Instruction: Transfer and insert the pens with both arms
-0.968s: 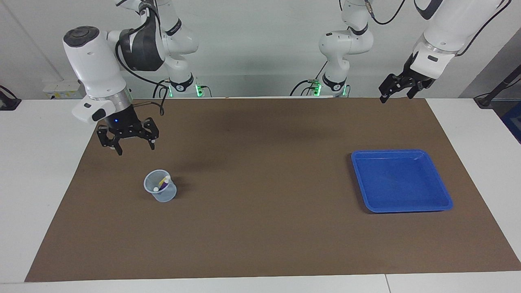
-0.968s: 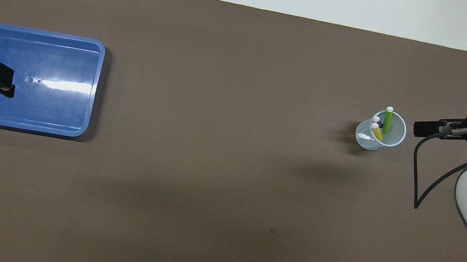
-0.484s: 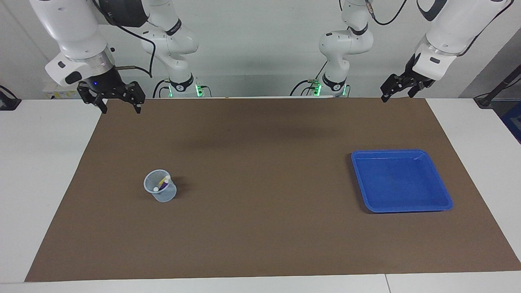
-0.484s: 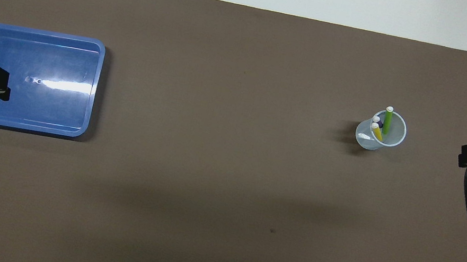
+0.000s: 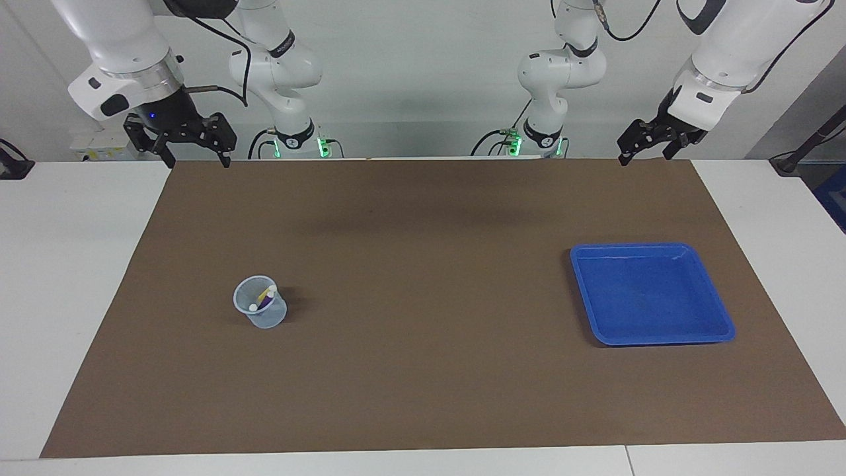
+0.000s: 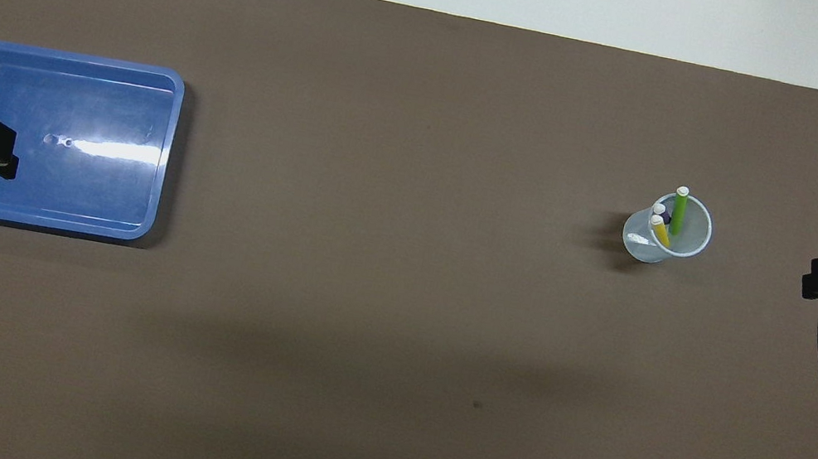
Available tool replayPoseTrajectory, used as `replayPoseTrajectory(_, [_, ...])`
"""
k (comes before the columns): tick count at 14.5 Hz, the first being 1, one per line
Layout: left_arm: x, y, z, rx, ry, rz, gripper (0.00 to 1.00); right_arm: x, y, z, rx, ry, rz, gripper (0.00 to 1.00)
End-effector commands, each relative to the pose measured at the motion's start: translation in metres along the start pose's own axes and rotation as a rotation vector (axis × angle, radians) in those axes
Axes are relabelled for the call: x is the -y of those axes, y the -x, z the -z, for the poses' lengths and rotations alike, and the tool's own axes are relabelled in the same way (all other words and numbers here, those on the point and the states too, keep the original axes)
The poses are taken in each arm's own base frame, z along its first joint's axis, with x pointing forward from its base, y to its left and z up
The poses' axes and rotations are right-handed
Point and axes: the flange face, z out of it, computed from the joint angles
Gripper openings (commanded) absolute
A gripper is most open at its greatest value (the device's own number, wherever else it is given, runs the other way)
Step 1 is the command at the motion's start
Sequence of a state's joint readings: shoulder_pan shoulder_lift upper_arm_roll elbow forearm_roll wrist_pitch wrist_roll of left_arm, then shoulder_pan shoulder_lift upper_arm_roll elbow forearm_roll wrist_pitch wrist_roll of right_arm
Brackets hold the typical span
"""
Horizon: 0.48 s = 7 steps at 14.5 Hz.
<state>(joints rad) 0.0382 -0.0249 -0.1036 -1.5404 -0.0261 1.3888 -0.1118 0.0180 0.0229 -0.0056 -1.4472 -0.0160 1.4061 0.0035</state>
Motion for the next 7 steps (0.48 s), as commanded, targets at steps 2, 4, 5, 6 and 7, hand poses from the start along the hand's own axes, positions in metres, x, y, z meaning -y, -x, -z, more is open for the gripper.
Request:
replayPoseTrajectory(2, [0.0041,-0.0007,0.0049,-0.011,0.005,-0.047,1.00,-0.0027,0.0078,0.0005,0.016,-0.013,-0.025,1.00])
replayPoseTrajectory(4, [0.0031,-0.0011,0.0066,-0.024,0.006,-0.047,1.00,-0.0027,0.0078,0.0005,0.016,-0.007,-0.020,1.00])
replayPoseTrajectory(5, [0.0022,-0.0014,0.0073,-0.031,0.006,-0.047,1.00,-0.0032,0.0078,0.0005,0.016,-0.003,-0.018,1.00])
replayPoseTrajectory(6, [0.0022,-0.0021,0.0065,-0.034,0.006,-0.044,1.00,-0.0041,0.0078,-0.0002,0.017,0.005,-0.021,1.00])
replayPoseTrajectory(7, [0.0022,-0.0013,0.0078,-0.036,0.006,-0.044,1.00,-0.0033,0.0088,0.0007,0.016,0.005,-0.019,1.00])
